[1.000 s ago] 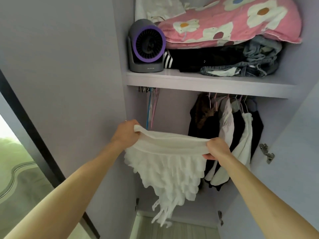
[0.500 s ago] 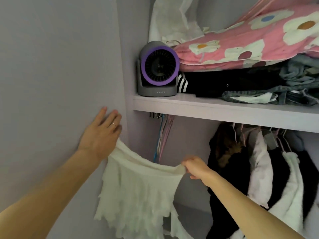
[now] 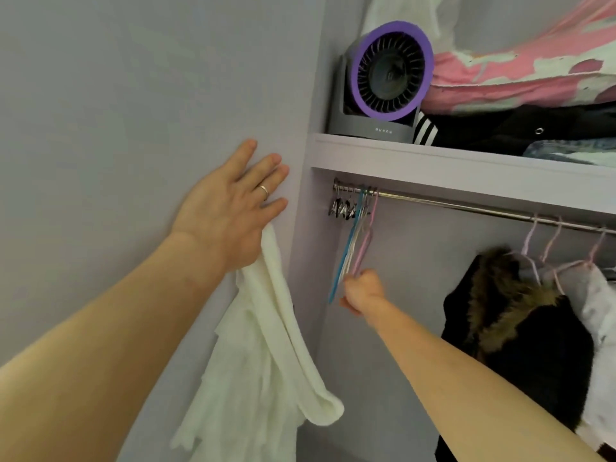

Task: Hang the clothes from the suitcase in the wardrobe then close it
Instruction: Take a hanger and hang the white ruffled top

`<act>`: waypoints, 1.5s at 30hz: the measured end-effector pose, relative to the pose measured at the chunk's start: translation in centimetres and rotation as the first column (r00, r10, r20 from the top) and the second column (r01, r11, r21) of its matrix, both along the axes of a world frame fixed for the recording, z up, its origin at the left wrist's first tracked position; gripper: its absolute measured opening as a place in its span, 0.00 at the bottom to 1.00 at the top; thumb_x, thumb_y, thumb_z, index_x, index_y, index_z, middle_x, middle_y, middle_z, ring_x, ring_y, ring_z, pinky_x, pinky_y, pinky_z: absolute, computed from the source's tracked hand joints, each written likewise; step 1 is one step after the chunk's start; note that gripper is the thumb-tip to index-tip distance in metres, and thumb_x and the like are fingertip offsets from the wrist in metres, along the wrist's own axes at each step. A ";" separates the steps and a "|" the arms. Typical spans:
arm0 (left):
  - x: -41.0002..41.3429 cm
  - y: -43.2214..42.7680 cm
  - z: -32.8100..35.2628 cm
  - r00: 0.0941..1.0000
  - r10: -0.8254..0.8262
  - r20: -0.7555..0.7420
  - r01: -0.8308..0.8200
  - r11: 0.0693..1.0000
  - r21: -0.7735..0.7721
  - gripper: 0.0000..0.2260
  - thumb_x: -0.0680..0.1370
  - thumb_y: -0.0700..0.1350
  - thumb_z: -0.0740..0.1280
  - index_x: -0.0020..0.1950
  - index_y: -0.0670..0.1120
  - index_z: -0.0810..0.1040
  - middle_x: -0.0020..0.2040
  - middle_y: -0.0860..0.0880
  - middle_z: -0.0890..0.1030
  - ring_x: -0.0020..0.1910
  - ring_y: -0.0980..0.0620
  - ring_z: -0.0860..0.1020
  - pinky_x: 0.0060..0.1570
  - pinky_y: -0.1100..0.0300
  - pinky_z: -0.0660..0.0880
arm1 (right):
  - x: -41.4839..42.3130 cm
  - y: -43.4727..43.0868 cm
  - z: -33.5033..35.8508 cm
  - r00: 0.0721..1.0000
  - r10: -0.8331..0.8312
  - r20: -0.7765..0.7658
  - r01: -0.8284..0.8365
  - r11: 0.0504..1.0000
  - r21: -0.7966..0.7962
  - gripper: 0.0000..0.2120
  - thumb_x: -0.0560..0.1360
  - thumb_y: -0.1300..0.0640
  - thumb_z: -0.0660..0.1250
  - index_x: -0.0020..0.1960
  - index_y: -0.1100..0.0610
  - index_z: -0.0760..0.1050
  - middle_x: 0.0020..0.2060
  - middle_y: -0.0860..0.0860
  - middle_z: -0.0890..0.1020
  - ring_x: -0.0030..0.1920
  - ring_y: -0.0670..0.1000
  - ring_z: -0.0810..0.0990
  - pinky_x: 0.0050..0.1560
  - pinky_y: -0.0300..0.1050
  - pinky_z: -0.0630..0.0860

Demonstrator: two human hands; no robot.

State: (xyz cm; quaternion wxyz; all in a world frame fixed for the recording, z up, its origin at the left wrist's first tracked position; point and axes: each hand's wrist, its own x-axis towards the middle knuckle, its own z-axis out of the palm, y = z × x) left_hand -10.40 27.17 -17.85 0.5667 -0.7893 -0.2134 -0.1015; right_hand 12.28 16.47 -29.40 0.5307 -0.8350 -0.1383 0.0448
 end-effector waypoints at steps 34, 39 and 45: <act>-3.5 -12.6 1.0 0.973 0.133 0.186 0.227 -0.453 -0.862 0.14 0.78 0.36 0.62 0.32 0.46 0.75 0.36 0.45 0.78 0.40 0.43 0.76 0.37 0.57 0.68 | -17.0 -29.7 16.0 0.990 -0.064 -0.129 0.035 0.976 -0.214 0.22 0.82 0.47 0.58 0.32 0.52 0.60 0.21 0.45 0.61 0.22 0.46 0.59 0.27 0.39 0.58; -3.5 -19.8 -3.6 0.952 0.303 -0.041 0.262 -0.878 -0.399 0.13 0.78 0.44 0.62 0.37 0.45 0.82 0.33 0.44 0.80 0.35 0.43 0.78 0.43 0.53 0.74 | -23.4 -31.5 12.3 0.949 -0.100 -0.299 0.131 0.987 0.088 0.24 0.82 0.45 0.61 0.30 0.50 0.58 0.24 0.47 0.57 0.24 0.47 0.54 0.25 0.39 0.54; -4.1 -24.3 -5.6 0.910 0.404 -0.092 0.396 -0.913 -0.096 0.17 0.80 0.48 0.57 0.50 0.46 0.85 0.38 0.46 0.83 0.40 0.45 0.80 0.46 0.51 0.78 | -29.0 -33.6 5.1 0.974 -0.059 -0.217 0.081 0.992 0.098 0.28 0.82 0.43 0.60 0.27 0.52 0.57 0.23 0.47 0.60 0.25 0.48 0.58 0.31 0.42 0.59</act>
